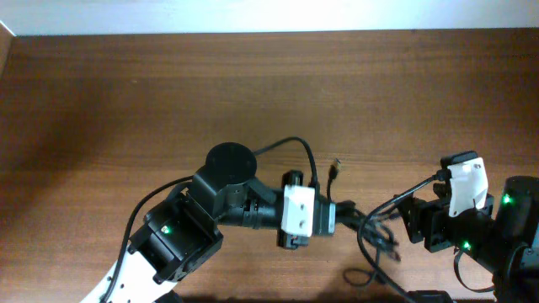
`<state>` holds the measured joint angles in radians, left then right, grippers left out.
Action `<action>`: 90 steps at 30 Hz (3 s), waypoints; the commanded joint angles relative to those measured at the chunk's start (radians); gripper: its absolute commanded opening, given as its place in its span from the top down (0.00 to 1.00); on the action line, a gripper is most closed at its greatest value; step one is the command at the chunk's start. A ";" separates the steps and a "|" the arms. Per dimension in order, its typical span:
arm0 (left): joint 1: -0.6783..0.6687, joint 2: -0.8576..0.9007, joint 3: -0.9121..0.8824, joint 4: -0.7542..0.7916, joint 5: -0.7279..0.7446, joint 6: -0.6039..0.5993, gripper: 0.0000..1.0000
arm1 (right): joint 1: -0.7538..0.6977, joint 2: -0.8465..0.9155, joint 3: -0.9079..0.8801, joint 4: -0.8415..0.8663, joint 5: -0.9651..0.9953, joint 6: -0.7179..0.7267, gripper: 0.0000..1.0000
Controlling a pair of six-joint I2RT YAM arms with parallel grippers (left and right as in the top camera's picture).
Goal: Untangle cables
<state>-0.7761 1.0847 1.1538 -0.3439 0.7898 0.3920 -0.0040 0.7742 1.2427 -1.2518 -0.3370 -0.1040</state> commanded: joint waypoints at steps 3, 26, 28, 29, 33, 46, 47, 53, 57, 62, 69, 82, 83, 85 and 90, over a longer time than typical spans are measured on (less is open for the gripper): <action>0.000 -0.006 0.012 0.018 -0.261 -0.323 1.00 | -0.003 0.002 0.014 0.002 -0.061 0.005 0.27; 0.000 -0.006 0.012 0.064 -0.528 -0.769 1.00 | -0.003 0.002 0.014 0.171 -0.296 0.129 0.27; 0.000 -0.006 0.012 0.080 -0.524 -0.798 1.00 | -0.003 0.002 0.014 0.191 -0.349 0.083 0.27; 0.000 -0.006 0.012 0.085 -0.519 -0.807 1.00 | -0.003 0.002 0.014 0.198 -0.369 0.073 0.27; 0.000 -0.006 0.012 0.101 -0.482 -0.807 1.00 | -0.003 0.002 0.014 0.215 -0.412 0.051 0.27; 0.097 -0.007 0.012 0.101 -0.460 -0.815 1.00 | -0.003 0.002 0.014 0.247 -0.269 0.169 0.30; 0.097 -0.007 0.012 0.102 -0.455 -0.819 1.00 | -0.003 0.002 0.014 0.246 -0.273 0.171 0.30; 0.097 -0.007 0.012 0.122 -0.424 -0.848 1.00 | -0.003 0.002 0.014 0.281 -0.307 0.239 0.27; 0.097 -0.007 0.012 0.205 -0.296 -0.848 1.00 | -0.003 0.002 0.014 0.283 -0.373 0.174 0.25; 0.097 -0.007 0.012 0.259 -0.183 -0.848 1.00 | -0.003 0.004 0.014 0.301 -0.402 0.160 0.23; 0.096 -0.006 0.012 0.286 -0.163 -0.848 1.00 | -0.003 0.037 0.014 0.334 -0.555 0.161 0.22; 0.096 0.037 0.012 0.282 -0.157 -0.848 1.00 | -0.003 0.103 0.014 0.375 -0.698 0.134 0.38; 0.096 0.041 0.012 0.283 -0.157 -0.848 1.00 | -0.003 0.103 0.014 0.375 -0.695 0.134 0.44; 0.097 0.043 0.012 0.282 -0.157 -0.848 1.00 | -0.003 0.103 0.014 0.373 -0.652 0.134 0.59; 0.097 0.043 0.012 0.283 -0.157 -0.848 1.00 | -0.003 0.103 0.014 0.370 -0.566 0.134 0.71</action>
<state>-0.6811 1.1278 1.1538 -0.0708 0.6262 -0.4469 -0.0051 0.8818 1.2427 -0.8818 -0.9474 0.0414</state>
